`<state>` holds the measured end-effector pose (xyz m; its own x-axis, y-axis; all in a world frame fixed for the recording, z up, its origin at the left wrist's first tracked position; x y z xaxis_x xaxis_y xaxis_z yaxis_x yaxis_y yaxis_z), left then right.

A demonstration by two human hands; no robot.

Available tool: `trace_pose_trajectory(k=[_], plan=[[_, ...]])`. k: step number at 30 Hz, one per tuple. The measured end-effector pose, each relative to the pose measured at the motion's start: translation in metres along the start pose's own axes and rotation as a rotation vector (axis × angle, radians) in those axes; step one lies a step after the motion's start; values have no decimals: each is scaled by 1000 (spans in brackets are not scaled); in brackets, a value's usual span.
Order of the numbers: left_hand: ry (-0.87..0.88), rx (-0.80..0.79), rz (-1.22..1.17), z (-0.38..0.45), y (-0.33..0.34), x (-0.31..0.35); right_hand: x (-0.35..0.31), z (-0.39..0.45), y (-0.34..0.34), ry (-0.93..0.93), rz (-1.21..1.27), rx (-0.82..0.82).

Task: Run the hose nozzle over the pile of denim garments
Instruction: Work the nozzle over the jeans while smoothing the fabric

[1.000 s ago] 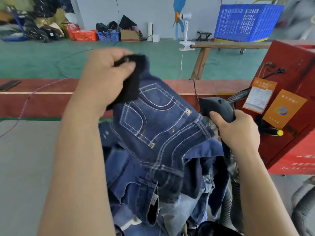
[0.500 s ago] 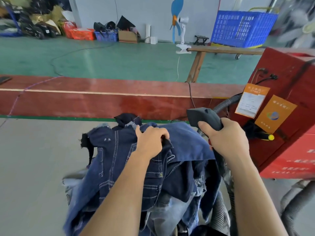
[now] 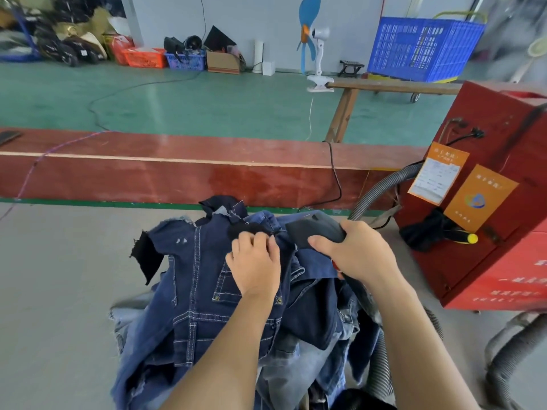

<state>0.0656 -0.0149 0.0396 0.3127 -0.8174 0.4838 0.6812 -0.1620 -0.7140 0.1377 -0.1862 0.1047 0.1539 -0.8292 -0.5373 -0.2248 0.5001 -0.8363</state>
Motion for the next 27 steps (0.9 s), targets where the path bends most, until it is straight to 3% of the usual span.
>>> trace_pose_trajectory(k=[1,2,4,6,10,14,16,19,21,23,25,27], plan=[[37,45,-21,4,-4,4,1,0,-1,4,3,12],[81,-60,-33,6,5,8,2,1,-2,12,16,27],[193,-417,51,-7,45,11,5,3,-7,26,59,63],[256,-557,182,-22,59,9,6,4,-13,35,93,100],[264,-437,101,-13,49,26,10,7,-18,46,100,145],[61,-374,-22,12,33,17,15,9,-26,58,112,163],[60,-429,-11,9,33,17,18,10,-28,67,122,159],[128,-583,187,-5,42,18,20,8,-29,78,119,163],[125,-587,217,-6,40,17,21,8,-28,79,110,168],[66,-527,139,3,32,14,21,8,-26,74,109,169],[10,-448,-92,17,16,18,22,8,-26,73,113,169],[78,-494,-279,24,10,32,21,9,-27,72,118,168]])
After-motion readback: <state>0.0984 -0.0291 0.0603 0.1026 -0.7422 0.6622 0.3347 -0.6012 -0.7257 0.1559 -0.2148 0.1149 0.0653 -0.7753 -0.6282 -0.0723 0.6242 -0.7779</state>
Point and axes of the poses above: each hand's wrist, its own z-axis towards the middle knuckle, its own y-axis out of the palm, x = y × z, the point moved 10 cm from there along z, towards the middle knuckle, and after that the axes turned 9 degrees about y, right-handed, at the moved point
